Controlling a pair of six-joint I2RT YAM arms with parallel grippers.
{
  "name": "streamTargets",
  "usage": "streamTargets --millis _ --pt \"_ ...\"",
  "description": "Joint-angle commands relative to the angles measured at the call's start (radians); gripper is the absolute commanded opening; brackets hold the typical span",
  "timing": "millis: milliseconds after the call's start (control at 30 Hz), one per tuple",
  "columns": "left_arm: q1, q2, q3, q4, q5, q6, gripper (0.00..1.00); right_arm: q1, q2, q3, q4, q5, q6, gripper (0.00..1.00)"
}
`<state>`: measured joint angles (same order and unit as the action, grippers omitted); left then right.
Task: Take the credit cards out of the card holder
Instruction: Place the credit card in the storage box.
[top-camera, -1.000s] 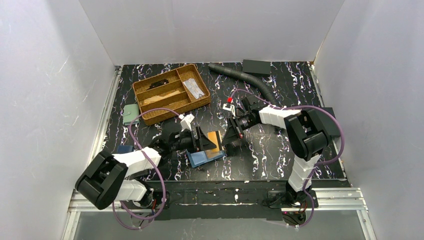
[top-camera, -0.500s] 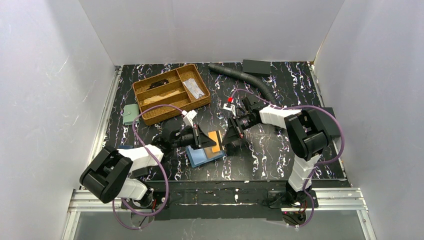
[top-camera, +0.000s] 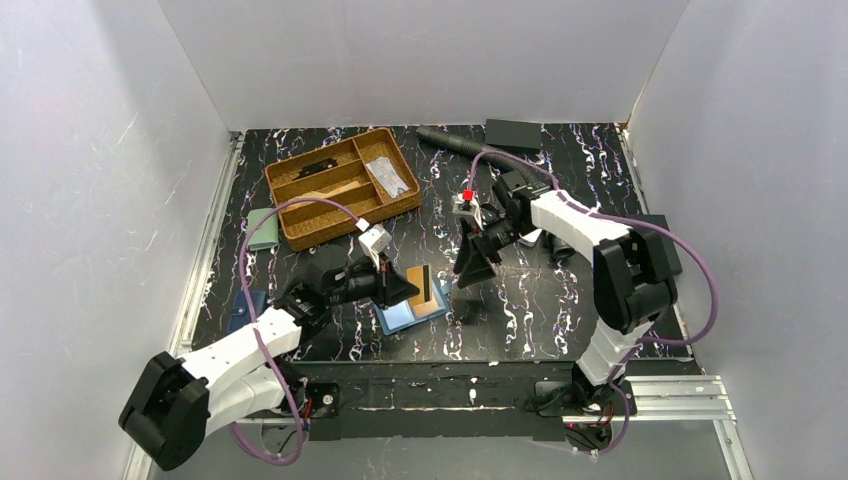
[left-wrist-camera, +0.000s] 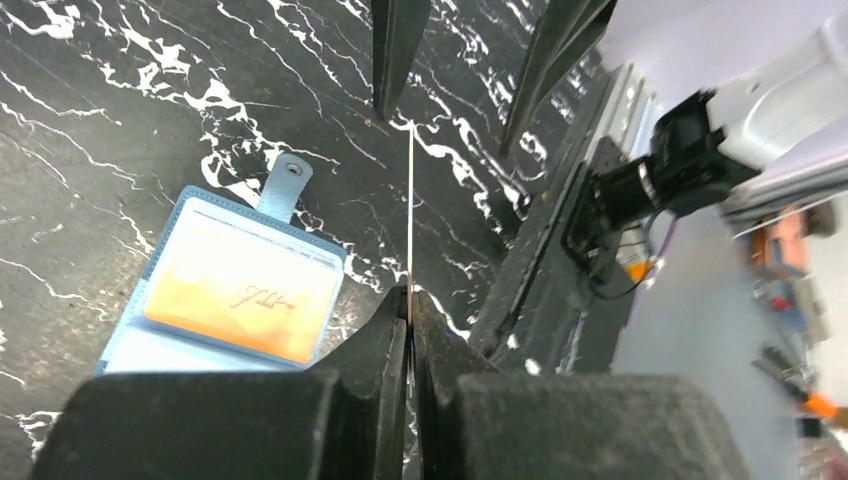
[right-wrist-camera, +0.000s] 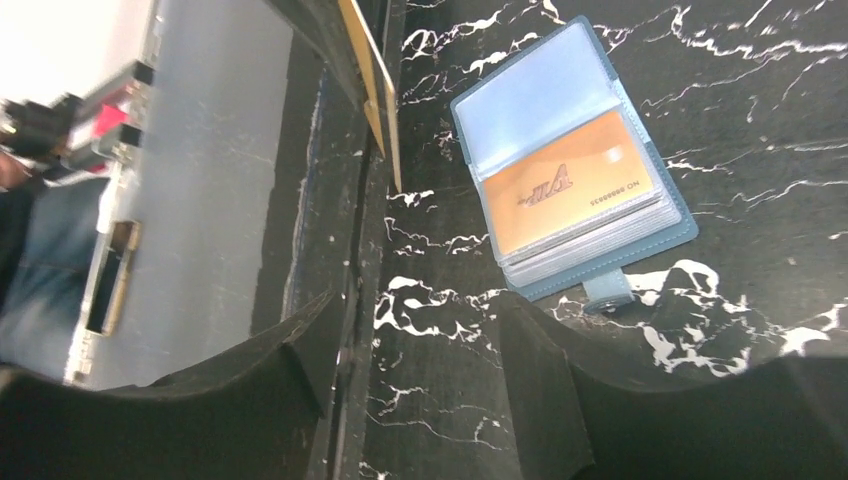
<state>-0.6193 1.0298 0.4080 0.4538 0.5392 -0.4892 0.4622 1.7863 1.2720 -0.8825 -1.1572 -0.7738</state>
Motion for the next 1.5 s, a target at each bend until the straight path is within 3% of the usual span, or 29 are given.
streamTargets --millis 0,167,300,500,733,800,1033,1233,1267,1300,1367,1400,1433,1467 --pt "-0.040 -0.056 0.068 -0.246 -0.032 0.322 0.00 -0.008 -0.120 -0.036 -0.024 0.035 -0.114 0.68" --pt "-0.113 -0.118 0.186 -0.503 -0.172 0.650 0.00 -0.008 -0.183 -0.064 0.121 0.063 0.050 0.71" --pt "-0.186 -0.154 0.245 -0.552 -0.340 0.860 0.00 -0.008 -0.227 -0.066 0.210 0.106 0.207 0.71" --pt "-0.373 -0.209 0.239 -0.494 -0.592 1.311 0.00 -0.017 -0.280 -0.021 0.325 0.176 0.500 0.73" --pt "-0.556 -0.165 0.175 -0.275 -0.964 1.737 0.00 -0.040 -0.288 -0.044 0.617 -0.032 1.024 0.79" --pt "-0.584 -0.141 0.161 -0.190 -0.999 1.804 0.00 -0.038 -0.274 -0.069 0.709 -0.065 1.209 0.79" --pt "-0.625 -0.049 0.148 -0.036 -1.049 1.865 0.00 0.007 -0.303 -0.236 1.116 -0.064 1.636 0.87" --pt "-0.643 -0.002 0.138 0.034 -1.079 1.872 0.00 0.028 -0.328 -0.305 1.160 -0.049 1.701 0.89" --pt "-0.646 0.012 0.138 0.042 -1.085 1.869 0.00 0.036 -0.325 -0.311 1.177 -0.057 1.728 0.87" --pt "-0.648 0.030 0.138 0.050 -1.093 1.863 0.00 0.049 -0.322 -0.319 1.189 -0.059 1.756 0.75" --pt "-0.650 0.040 0.139 0.056 -1.086 1.836 0.00 0.050 -0.304 -0.325 1.218 -0.070 1.795 0.40" --pt "-0.653 0.040 0.135 0.056 -1.082 1.818 0.00 0.050 -0.295 -0.329 1.248 -0.076 1.816 0.14" --pt "-0.656 0.037 0.132 0.057 -1.083 1.790 0.04 0.050 -0.291 -0.333 1.265 -0.079 1.823 0.01" --pt "-0.660 0.030 0.135 0.054 -1.099 1.729 0.13 0.050 -0.292 -0.337 1.276 -0.075 1.817 0.01"
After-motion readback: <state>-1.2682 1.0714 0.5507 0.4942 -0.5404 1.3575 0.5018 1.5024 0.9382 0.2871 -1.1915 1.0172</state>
